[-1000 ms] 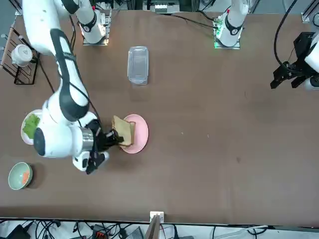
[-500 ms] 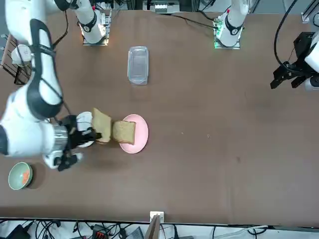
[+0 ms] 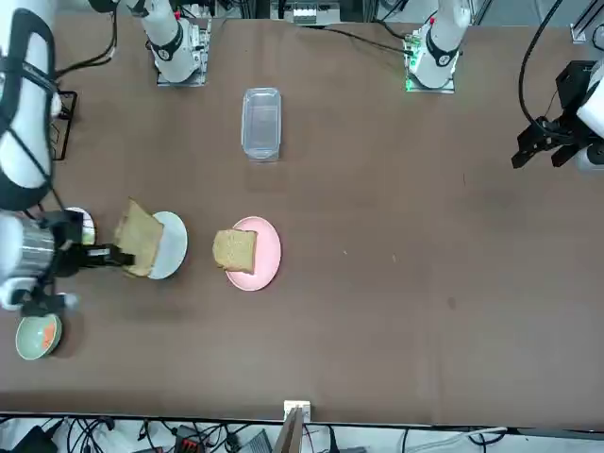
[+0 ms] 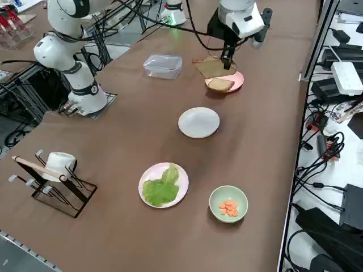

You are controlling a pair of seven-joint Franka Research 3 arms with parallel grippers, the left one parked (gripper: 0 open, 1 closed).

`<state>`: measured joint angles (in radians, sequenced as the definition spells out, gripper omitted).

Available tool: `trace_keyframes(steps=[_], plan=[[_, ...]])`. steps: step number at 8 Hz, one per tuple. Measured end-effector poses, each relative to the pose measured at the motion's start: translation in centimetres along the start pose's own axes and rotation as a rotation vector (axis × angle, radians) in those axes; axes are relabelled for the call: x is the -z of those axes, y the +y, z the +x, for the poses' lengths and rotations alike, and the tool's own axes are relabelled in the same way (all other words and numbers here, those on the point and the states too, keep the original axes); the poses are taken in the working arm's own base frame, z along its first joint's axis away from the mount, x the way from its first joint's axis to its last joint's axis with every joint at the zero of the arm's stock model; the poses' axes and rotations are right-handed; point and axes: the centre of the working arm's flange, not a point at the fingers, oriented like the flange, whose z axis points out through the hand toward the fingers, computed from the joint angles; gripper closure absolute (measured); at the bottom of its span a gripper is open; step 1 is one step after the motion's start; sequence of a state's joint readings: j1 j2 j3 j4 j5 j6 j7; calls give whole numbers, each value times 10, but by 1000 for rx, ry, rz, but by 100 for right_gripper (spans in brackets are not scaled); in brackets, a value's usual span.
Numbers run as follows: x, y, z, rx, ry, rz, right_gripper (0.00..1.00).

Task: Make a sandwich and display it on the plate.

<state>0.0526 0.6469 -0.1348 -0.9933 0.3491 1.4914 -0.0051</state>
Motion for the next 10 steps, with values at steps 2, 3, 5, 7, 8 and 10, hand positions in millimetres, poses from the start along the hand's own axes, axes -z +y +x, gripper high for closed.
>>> trace_keyframes(steps=[2, 3, 5, 7, 8, 10], plan=[[-11, 5, -1, -142, 21, -10, 92], [-22, 11, -3, -193, 52, -5, 92], [-47, 33, -20, -265, 120, 9, 92], [-72, 50, -44, -350, 136, 53, 92], [-84, 61, -53, -402, 138, 106, 92], [-104, 89, -64, -495, 128, 173, 92]])
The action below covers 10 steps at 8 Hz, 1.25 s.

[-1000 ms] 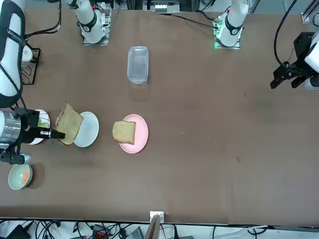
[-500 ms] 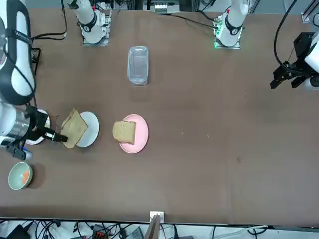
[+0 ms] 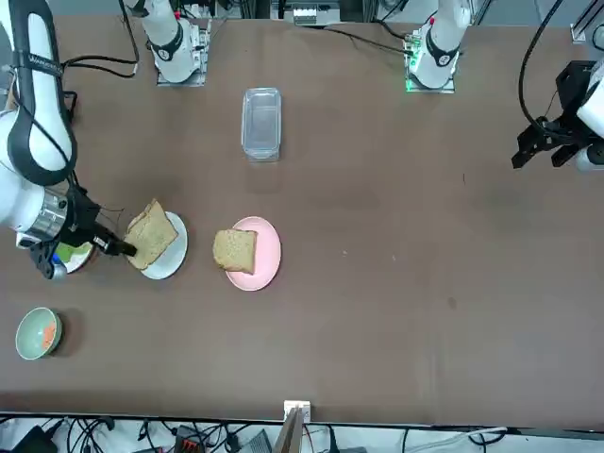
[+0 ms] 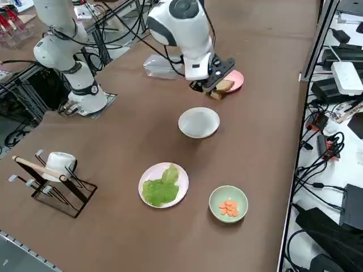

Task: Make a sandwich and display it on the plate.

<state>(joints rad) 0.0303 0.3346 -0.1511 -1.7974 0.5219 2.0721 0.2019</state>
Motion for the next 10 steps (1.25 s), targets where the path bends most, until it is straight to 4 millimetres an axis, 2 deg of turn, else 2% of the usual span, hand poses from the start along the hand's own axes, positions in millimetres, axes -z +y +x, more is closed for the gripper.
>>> trace_keyframes(steps=[3, 7, 10], plan=[[-21, 36, 13, -110, -51, 135, 92], [-76, 68, 28, -122, -102, 189, 92], [-88, 93, 39, -116, -100, 190, 92]])
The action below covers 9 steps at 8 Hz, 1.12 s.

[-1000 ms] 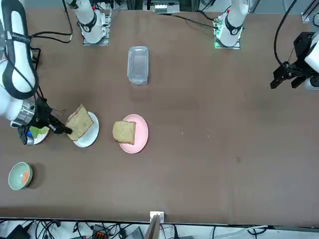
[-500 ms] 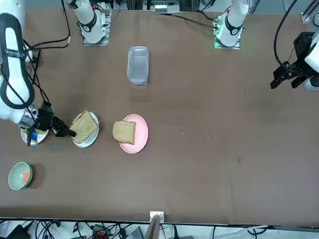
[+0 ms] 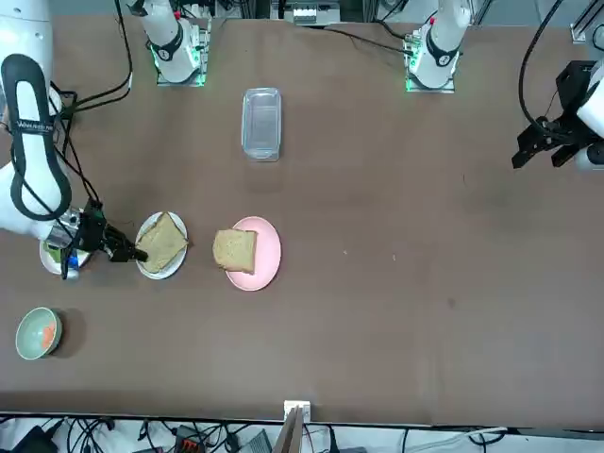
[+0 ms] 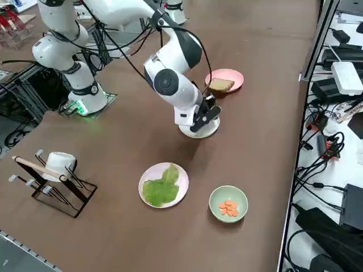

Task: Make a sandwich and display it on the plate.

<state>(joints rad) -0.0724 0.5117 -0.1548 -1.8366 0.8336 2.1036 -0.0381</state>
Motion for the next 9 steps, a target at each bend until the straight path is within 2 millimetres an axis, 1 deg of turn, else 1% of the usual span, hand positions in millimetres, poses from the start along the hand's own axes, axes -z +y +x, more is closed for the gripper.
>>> trace_keyframes(steps=[2, 4, 6, 9], plan=[[6, 8, 6, -1, 9, 6, 92], [8, 7, 8, -3, 15, 14, 92], [6, 7, 9, -24, 13, 44, 92], [-4, 13, 12, -26, 3, 43, 92]])
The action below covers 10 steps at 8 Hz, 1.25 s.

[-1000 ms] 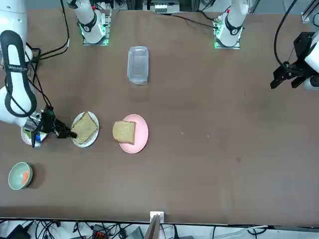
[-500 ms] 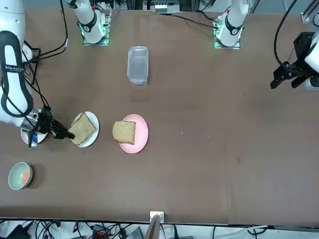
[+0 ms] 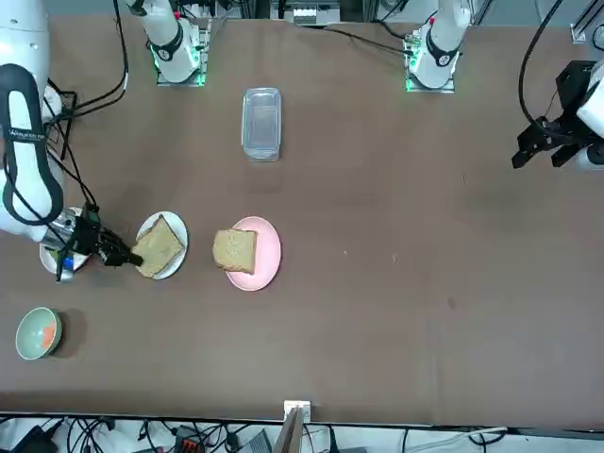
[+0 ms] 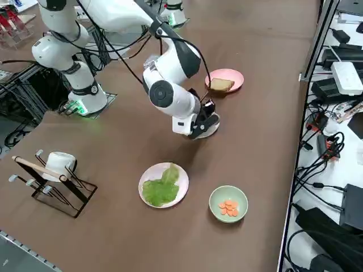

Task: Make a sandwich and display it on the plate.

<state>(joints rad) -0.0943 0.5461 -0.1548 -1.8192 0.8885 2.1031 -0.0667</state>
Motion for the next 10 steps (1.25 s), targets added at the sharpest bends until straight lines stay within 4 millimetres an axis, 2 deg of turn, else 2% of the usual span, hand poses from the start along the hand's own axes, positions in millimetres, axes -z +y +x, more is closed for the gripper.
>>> trace_keyframes(steps=[5, 7, 8, 10], plan=[[-5, 5, 2, 27, -6, -3, 92], [-4, 10, 5, 60, -6, -4, 85], [-5, 13, 6, 67, -7, -4, 77], [-5, 14, 7, 71, -6, -3, 43]])
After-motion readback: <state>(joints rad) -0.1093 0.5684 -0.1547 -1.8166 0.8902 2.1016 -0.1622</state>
